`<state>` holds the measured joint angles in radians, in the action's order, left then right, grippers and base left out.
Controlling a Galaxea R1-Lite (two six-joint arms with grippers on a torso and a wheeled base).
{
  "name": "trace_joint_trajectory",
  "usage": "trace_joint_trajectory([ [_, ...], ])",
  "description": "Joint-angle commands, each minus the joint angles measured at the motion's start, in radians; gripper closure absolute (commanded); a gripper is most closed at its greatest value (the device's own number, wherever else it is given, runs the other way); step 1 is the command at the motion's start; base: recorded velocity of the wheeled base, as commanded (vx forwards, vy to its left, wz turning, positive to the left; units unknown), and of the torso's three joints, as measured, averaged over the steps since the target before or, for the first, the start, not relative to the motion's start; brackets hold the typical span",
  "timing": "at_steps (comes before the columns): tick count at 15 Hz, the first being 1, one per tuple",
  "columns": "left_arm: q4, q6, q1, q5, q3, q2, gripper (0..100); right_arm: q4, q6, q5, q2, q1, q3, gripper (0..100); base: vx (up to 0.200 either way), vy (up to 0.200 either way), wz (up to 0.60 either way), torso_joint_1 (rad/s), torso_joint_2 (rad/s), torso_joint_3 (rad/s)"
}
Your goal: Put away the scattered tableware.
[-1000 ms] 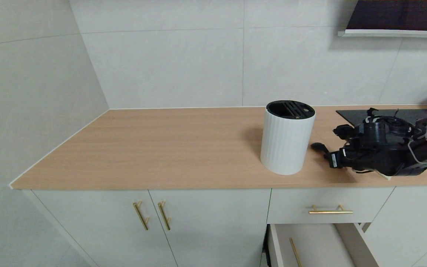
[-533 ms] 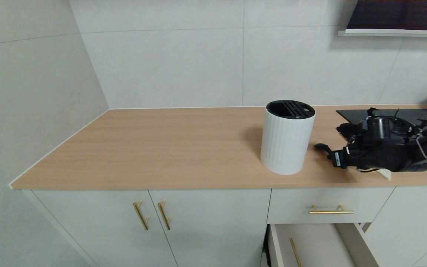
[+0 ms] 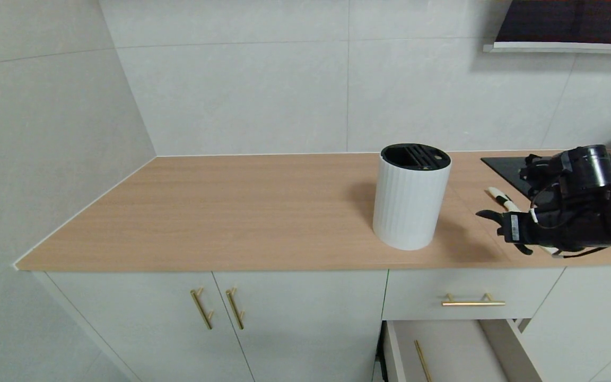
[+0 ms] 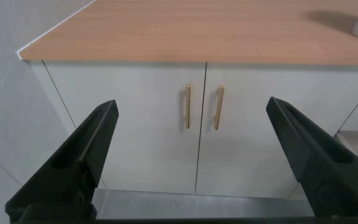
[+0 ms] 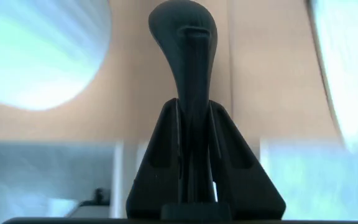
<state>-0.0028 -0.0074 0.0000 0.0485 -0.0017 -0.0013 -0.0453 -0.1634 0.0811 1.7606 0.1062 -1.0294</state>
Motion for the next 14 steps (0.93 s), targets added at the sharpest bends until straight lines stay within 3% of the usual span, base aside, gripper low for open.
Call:
trace_joint_trajectory([
  [1,0.0,0.0,0.0,0.001,0.0,0.001,0,0.101,-0.073,0.043,-0.207,0.099,0.129,100,0.0,0.0,0.0,0.0,0.0,0.0],
  [5,0.0,-0.002,0.0,0.001,0.0,0.001,0,0.328,-0.134,0.042,-0.372,0.196,0.198,100,0.0,0.0,0.0,0.0,0.0,0.0],
  [14,0.0,0.0,0.0,0.001,0.0,0.001,0,0.337,-0.162,0.094,-0.28,0.219,0.261,100,0.0,0.0,0.0,0.0,0.0,0.0],
])
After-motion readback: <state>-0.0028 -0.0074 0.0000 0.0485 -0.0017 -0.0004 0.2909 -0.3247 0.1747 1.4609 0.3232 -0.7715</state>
